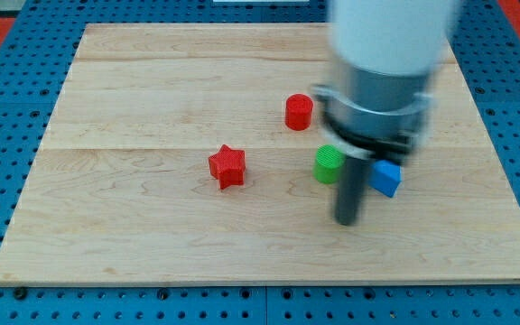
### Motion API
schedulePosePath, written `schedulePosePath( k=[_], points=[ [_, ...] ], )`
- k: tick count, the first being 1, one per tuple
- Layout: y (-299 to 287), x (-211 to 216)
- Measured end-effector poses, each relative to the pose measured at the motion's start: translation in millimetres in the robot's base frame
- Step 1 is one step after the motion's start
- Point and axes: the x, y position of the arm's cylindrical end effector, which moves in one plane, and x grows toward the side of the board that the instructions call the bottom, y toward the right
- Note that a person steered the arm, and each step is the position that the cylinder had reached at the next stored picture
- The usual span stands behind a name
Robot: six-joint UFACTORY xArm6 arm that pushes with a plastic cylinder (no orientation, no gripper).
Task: Move the green star along with the green circle towards the bottom center
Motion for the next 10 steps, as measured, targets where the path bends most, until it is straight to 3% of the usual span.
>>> schedulePosePath(
  k=[1, 2, 5, 8, 10],
  points=[
    [83, -27],
    [114, -85],
    [-37, -85],
    [-82, -97],
    [-109, -70]
  ],
)
